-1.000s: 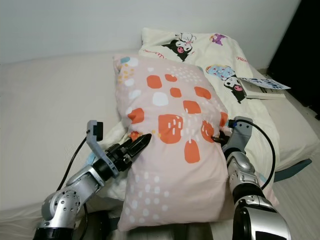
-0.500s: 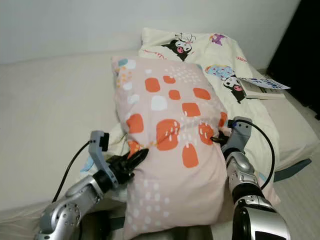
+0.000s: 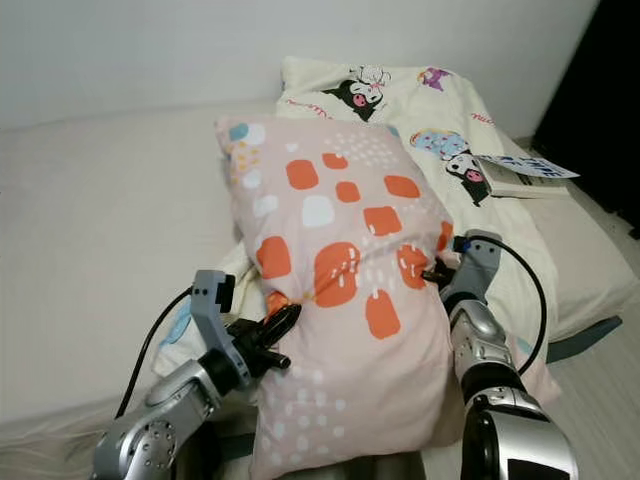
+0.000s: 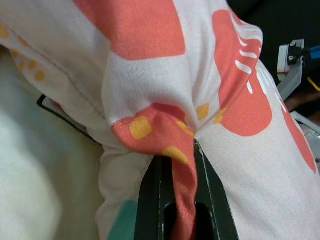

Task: Clean up the room

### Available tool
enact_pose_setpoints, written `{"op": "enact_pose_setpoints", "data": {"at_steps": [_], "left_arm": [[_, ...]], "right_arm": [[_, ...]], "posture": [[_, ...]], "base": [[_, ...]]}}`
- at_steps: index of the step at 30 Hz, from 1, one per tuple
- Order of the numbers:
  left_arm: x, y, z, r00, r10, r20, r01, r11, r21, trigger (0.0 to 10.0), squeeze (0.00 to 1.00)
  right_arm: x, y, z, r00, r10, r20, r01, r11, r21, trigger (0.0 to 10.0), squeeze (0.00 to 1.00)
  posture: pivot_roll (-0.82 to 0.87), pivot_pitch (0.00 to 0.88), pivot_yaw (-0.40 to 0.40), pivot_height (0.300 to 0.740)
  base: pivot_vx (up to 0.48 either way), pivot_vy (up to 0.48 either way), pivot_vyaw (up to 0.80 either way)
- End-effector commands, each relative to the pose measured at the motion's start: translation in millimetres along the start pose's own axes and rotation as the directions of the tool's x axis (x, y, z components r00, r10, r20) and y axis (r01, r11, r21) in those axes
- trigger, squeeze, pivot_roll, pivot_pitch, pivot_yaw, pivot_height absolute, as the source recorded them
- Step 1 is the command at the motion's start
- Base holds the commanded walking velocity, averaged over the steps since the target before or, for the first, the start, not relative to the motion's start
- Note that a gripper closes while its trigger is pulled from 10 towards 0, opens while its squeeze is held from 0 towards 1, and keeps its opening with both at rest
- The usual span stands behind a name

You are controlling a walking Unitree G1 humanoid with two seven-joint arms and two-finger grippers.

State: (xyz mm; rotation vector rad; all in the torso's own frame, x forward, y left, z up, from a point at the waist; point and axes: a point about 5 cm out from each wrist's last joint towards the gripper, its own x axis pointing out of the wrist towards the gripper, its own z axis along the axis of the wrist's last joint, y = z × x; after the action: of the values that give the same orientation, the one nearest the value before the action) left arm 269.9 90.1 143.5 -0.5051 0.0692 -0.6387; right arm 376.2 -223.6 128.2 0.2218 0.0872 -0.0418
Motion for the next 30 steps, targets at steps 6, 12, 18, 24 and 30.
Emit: {"op": "enact_pose_setpoints", "data": {"at_steps": [6, 12, 18, 24, 30], "left_arm": [[-7.6, -1.4, 43, 0.981, 0.053, 0.189, -0.076, 0.99, 0.115, 0.0, 0.0], [-8.3, 4.6, 68, 0.947, 0.145, 0.286, -0.216, 0.948, 0.235, 10.0, 0.0], [-6.7, 19.4, 73, 0.893, 0.297, 0.338, -0.401, 0.865, 0.3, 10.0, 0.0], [-7.9, 26.2, 71, 0.867, 0.352, 0.353, -0.47, 0.813, 0.343, 10.0, 0.0], [-8.9, 22.7, 74, 0.853, 0.347, 0.391, -0.48, 0.816, 0.323, 10.0, 0.0]], "right_arm": [[11.1, 68.4, 63, 0.941, 0.23, 0.248, -0.242, 0.97, 0.019, 10.0, 0.0], [4.7, 101.0, 80, 0.89, 0.328, 0.315, -0.338, 0.941, -0.023, 10.0, 0.0], [-5.0, 120.0, 70, 0.866, 0.382, 0.323, -0.351, 0.924, -0.153, 10.0, 0.0], [-12.4, 126.2, 63, 0.858, 0.409, 0.311, -0.36, 0.91, -0.205, 10.0, 0.0], [-16.7, 128.6, 56, 0.853, 0.432, 0.294, -0.376, 0.898, -0.228, 10.0, 0.0]], "posture": [[-0.02, 0.183, -0.014, 0.546], [-0.03, 0.147, -0.023, 0.546], [-0.03, 0.13, -0.027, 0.546], [-0.04, 0.123, -0.032, 0.546], [-0.04, 0.124, -0.033, 0.546]], "base": [[0.0, 0.0, 0.0], [0.0, 0.0, 0.0], [0.0, 0.0, 0.0], [0.0, 0.0, 0.0], [0.0, 0.0, 0.0]]}}
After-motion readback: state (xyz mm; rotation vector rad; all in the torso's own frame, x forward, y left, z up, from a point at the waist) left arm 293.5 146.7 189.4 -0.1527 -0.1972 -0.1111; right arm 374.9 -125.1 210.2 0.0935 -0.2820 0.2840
